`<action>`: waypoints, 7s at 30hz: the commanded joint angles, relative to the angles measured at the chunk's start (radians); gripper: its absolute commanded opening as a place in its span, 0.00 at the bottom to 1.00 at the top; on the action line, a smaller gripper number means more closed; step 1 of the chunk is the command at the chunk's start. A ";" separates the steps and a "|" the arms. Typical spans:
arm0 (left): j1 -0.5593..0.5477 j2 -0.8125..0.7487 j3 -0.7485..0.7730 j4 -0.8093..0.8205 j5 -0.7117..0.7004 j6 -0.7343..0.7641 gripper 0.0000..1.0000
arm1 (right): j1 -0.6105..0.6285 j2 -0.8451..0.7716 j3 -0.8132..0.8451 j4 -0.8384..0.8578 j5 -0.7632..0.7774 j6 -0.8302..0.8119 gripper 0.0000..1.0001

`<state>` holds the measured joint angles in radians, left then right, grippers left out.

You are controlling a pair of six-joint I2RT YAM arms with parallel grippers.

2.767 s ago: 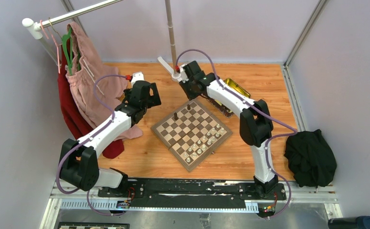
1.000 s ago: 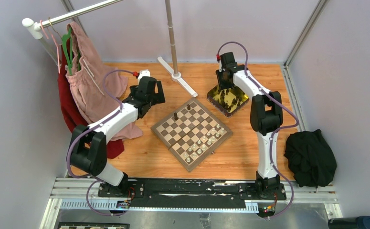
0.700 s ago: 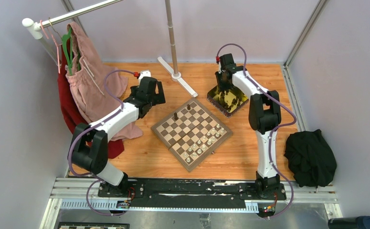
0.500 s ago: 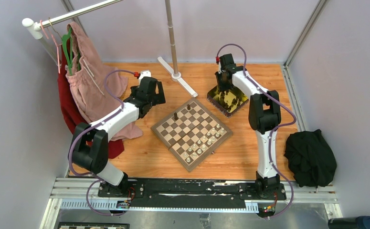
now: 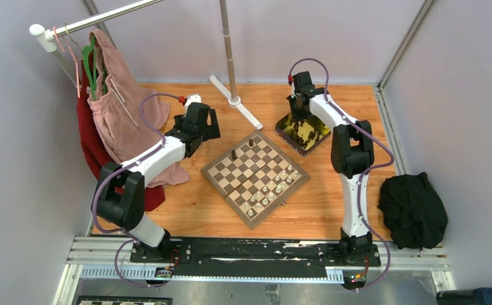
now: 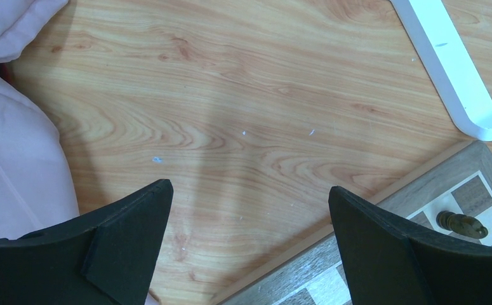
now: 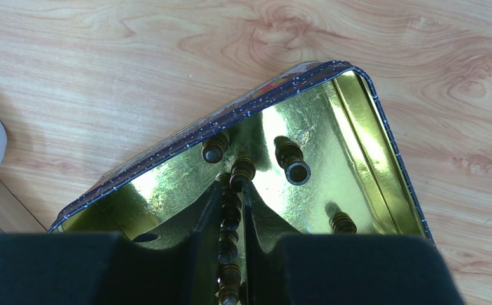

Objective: Set up the chess pieces on the board
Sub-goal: Pick up the chess piece from the storage box.

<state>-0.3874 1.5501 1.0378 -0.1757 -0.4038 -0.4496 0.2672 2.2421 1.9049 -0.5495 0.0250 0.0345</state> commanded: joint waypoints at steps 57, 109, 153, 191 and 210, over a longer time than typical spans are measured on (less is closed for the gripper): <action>0.004 -0.020 0.000 0.025 0.005 -0.006 1.00 | -0.015 -0.052 0.029 -0.041 0.000 -0.012 0.28; 0.004 -0.015 -0.004 0.025 0.011 -0.011 1.00 | -0.014 -0.050 -0.041 -0.052 -0.045 -0.002 0.23; 0.004 -0.024 -0.025 0.036 0.013 -0.021 1.00 | -0.014 -0.056 -0.004 -0.074 -0.042 -0.013 0.01; 0.004 -0.037 -0.024 0.022 -0.003 -0.009 1.00 | -0.020 -0.080 0.037 -0.046 -0.056 0.030 0.00; 0.004 -0.026 -0.026 0.021 0.005 -0.017 1.00 | -0.036 -0.131 0.021 -0.049 -0.088 0.032 0.00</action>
<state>-0.3874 1.5341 1.0142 -0.1535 -0.3893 -0.4641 0.2420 2.1830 1.9148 -0.5846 -0.0456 0.0631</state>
